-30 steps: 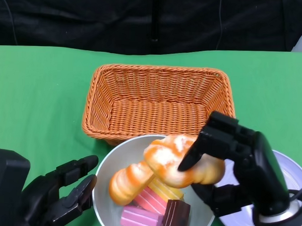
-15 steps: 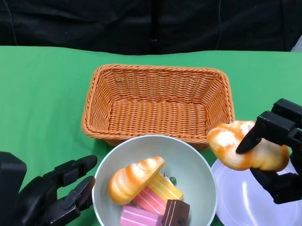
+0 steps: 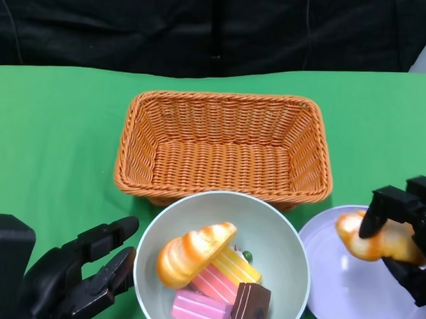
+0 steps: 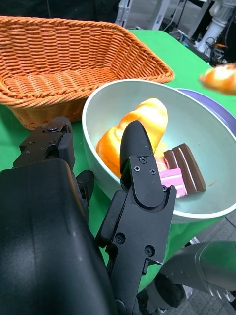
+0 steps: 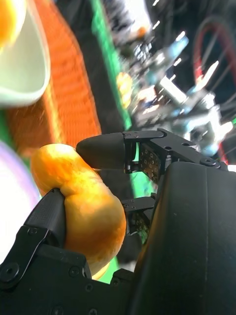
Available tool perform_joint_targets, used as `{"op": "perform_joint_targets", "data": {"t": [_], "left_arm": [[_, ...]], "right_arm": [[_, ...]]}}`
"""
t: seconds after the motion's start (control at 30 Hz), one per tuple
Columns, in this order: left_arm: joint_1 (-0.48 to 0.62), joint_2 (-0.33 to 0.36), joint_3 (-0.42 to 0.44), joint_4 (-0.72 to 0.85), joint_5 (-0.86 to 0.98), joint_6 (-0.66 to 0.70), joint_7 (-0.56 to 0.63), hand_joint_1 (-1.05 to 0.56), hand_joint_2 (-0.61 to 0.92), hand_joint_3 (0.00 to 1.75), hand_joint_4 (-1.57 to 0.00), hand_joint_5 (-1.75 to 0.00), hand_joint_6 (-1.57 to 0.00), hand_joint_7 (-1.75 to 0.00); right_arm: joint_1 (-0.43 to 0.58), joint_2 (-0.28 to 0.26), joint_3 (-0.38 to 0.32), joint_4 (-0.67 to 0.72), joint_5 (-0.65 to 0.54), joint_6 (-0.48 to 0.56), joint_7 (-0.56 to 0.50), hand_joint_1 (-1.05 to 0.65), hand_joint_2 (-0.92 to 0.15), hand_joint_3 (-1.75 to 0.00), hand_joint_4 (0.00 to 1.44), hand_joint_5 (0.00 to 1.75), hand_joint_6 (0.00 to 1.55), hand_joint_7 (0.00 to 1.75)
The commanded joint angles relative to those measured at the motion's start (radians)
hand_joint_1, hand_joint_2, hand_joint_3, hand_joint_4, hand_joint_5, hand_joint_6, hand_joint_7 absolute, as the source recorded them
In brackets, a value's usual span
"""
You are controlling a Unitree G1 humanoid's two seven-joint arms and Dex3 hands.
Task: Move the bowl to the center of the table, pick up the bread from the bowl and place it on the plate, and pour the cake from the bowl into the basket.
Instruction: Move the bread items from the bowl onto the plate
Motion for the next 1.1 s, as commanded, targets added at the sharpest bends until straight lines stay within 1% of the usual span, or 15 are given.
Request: {"op": "perform_joint_targets", "data": {"t": [0.03,0.27,0.3,0.33,0.37,0.4,0.43,0.5,0.6,0.8,0.9,1.03,1.07,1.1], "left_arm": [[0.000,0.009,0.001,-0.010,0.001,-0.013,-0.011,-0.56,0.92,0.48,-0.33,-0.36,-0.26,-0.02],[0.000,0.009,0.000,-0.010,0.002,-0.014,-0.012,-0.56,0.92,0.48,-0.32,-0.37,-0.26,-0.01],[0.000,0.012,-0.002,-0.012,0.004,-0.013,-0.012,-0.56,0.92,0.48,-0.32,-0.37,-0.26,-0.01],[0.000,0.013,-0.003,-0.013,0.006,-0.013,-0.013,-0.56,0.92,0.47,-0.33,-0.38,-0.26,-0.01],[0.000,0.015,-0.004,-0.014,0.007,-0.013,-0.013,-0.56,0.92,0.47,-0.33,-0.38,-0.26,-0.01],[0.001,0.014,-0.004,-0.015,0.007,-0.012,-0.012,-0.56,0.92,0.47,-0.32,-0.38,-0.26,-0.01],[0.002,0.013,-0.005,-0.014,0.007,-0.012,-0.011,-0.57,0.92,0.47,-0.32,-0.38,-0.26,-0.01],[0.001,0.012,-0.002,-0.016,0.003,-0.004,-0.009,-0.56,0.92,0.47,-0.31,-0.38,-0.26,-0.01],[-0.001,0.011,0.000,-0.016,-0.002,0.001,-0.010,-0.56,0.92,0.47,-0.30,-0.38,-0.26,-0.01],[-0.008,0.009,0.004,-0.009,-0.010,0.005,-0.013,-0.55,0.92,0.47,-0.29,-0.39,-0.26,-0.01],[-0.009,0.008,0.002,-0.009,-0.009,0.003,-0.012,-0.54,0.92,0.47,-0.29,-0.40,-0.26,-0.01],[-0.006,0.008,-0.002,-0.012,-0.003,-0.001,-0.010,-0.54,0.92,0.47,-0.29,-0.41,-0.26,-0.01],[-0.005,0.007,-0.002,-0.015,-0.004,0.001,-0.008,-0.54,0.92,0.47,-0.28,-0.41,-0.26,-0.01],[-0.004,0.006,-0.002,-0.017,-0.006,0.004,-0.008,-0.54,0.92,0.46,-0.29,-0.41,-0.26,-0.01]], "right_arm": [[-0.035,-0.038,0.022,0.054,-0.032,0.026,-0.043,0.04,-0.05,-1.55,1.01,1.75,0.93,1.50],[-0.046,-0.063,0.056,0.072,-0.027,0.041,-0.079,0.05,-0.06,-1.52,1.00,1.75,0.93,1.49],[-0.027,-0.085,0.071,0.018,0.009,0.140,0.117,0.05,-0.06,-1.52,1.00,1.75,0.93,1.49],[-0.012,-0.101,0.082,-0.026,0.037,0.218,0.268,-0.28,-0.32,-1.05,0.52,1.21,0.51,0.94],[-0.001,-0.111,0.089,-0.060,0.057,0.275,0.375,-0.50,-0.66,-0.48,0.24,0.79,0.29,0.48],[0.012,-0.124,0.095,-0.115,0.080,0.329,0.484,-0.60,-0.79,-0.27,0.14,0.63,0.22,0.30],[0.019,-0.129,0.096,-0.150,0.092,0.356,0.535,-0.69,-0.85,-0.18,0.07,0.53,0.18,0.20],[0.040,-0.133,0.094,-0.246,0.128,0.416,0.643,-0.80,-0.91,-0.13,0.01,0.42,0.13,0.11],[0.067,-0.132,0.081,-0.365,0.180,0.493,0.752,-0.86,-0.92,-0.15,0.00,0.31,0.10,0.06],[0.107,-0.138,0.060,-0.562,0.272,0.601,0.866,-0.89,-0.92,-0.18,0.00,0.24,0.09,0.04],[0.121,-0.136,0.050,-0.625,0.308,0.622,0.884,-0.90,-0.92,-0.19,0.00,0.23,0.09,0.04],[0.132,-0.129,0.040,-0.665,0.331,0.612,0.865,-0.89,-0.92,-0.19,0.01,0.23,0.11,0.05],[0.137,-0.096,0.038,-0.684,0.352,0.581,0.822,-0.89,-0.92,-0.19,0.01,0.23,0.11,0.05],[0.139,-0.065,0.040,-0.703,0.367,0.548,0.779,-0.83,-0.92,-0.19,0.01,0.33,0.12,0.06]]}}
